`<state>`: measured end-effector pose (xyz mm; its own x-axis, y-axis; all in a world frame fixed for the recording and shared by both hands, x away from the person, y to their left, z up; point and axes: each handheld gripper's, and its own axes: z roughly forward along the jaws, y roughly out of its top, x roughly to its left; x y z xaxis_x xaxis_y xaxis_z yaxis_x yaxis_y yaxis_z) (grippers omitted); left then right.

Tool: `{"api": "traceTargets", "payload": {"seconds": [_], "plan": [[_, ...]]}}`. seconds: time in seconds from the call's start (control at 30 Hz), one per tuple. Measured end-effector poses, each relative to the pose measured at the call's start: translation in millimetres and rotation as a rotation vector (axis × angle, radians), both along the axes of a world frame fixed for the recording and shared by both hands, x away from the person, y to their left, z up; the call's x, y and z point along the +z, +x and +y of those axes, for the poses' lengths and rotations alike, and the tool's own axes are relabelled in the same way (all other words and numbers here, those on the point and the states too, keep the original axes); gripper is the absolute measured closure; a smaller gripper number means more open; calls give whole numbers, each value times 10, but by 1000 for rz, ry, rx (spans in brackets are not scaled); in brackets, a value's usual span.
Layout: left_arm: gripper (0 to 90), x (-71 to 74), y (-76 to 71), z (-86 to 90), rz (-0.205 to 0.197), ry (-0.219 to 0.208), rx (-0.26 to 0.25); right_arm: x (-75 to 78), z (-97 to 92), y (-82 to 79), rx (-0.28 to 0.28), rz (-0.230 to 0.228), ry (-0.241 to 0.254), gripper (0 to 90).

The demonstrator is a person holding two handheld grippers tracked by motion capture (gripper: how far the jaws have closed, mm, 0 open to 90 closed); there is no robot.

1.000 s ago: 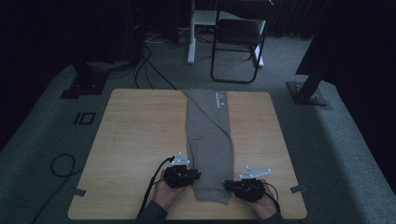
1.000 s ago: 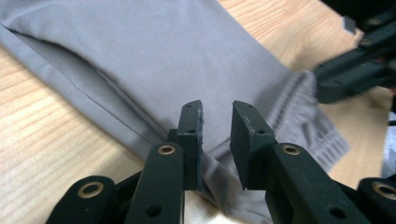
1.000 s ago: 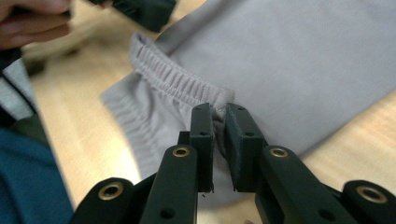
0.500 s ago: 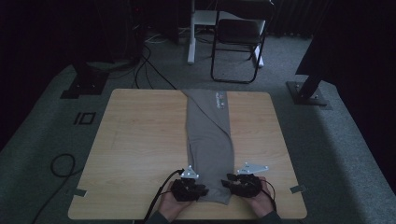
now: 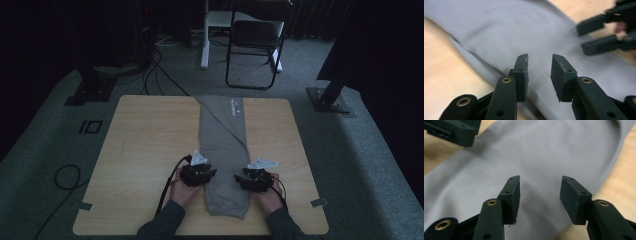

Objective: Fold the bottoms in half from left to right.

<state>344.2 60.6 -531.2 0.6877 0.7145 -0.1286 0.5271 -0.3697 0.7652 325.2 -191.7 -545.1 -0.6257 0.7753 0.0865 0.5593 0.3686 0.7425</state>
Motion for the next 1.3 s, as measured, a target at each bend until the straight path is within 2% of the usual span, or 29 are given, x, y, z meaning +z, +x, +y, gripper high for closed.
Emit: {"api": "traceTargets", "payload": {"seconds": [0.1, 0.23, 0.33, 0.4, 0.47, 0.53, 0.67, 0.8, 1.0, 1.13, 1.3], "plan": [[666, -61, 232, -53, -24, 38, 42, -11, 89, 218, -20, -11, -11, 502], [693, -150, 462, -48, -24, 69, 102, -41, 202, 508, -62, -21, -37, 490], [734, -201, 541, -2, -10, 89, 132, -47, 240, 668, -86, -34, -28, 485], [757, -216, 544, 31, 6, 69, 139, -83, 253, 748, -87, -26, -32, 486], [793, -211, 522, 47, 11, 75, 141, -110, 262, 754, -86, -51, -36, 494], [829, -214, 486, 62, 9, 77, 133, -120, 281, 708, -79, -72, -53, 509], [855, -230, 385, 109, 12, 51, 124, -121, 282, 622, -64, -71, -52, 514], [856, -234, 214, 180, 24, 39, 118, -123, 295, 485, -50, -72, -51, 516], [855, -250, -166, 273, 52, -9, 127, -126, 275, 140, -12, -72, -48, 516], [856, -253, -435, 278, 41, 1, 110, -128, 268, -108, -1, -71, -49, 515], [857, -256, -690, 287, 48, -6, 94, -125, 246, -364, 15, -63, -44, 515]]}}
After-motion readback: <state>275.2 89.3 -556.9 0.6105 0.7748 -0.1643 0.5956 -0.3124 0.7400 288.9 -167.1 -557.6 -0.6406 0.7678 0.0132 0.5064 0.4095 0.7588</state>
